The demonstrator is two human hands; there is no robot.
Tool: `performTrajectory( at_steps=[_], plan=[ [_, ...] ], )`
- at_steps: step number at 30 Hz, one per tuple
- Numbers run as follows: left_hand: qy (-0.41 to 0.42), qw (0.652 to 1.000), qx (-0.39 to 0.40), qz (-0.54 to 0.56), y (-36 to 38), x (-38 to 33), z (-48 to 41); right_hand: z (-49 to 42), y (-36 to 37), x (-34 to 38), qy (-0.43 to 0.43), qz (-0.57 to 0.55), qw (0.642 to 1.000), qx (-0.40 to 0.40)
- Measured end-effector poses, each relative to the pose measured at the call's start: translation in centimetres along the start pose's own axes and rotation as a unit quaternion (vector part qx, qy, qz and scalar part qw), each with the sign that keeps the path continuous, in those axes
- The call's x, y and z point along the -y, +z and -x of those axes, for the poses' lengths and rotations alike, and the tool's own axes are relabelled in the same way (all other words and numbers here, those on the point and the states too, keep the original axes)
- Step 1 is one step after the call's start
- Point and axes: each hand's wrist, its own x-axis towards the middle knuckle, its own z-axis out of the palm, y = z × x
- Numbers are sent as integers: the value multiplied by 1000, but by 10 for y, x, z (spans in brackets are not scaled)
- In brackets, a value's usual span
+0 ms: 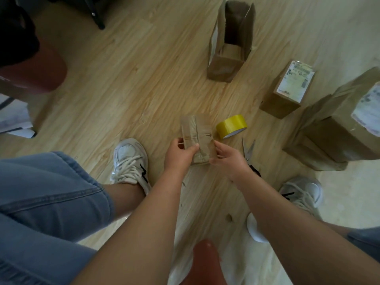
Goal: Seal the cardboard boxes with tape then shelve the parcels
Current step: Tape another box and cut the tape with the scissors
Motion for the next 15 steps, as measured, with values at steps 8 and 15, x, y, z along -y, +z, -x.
performTrajectory(
  at_steps=[8,15],
  plan=[
    [66,996,0,-63,-7,1,-13,-9,-21,22,-4,197,970,-141],
    [76,995,16,-66,-7,0,-19,-33,-59,68,-44,486,866,-110]
  ],
)
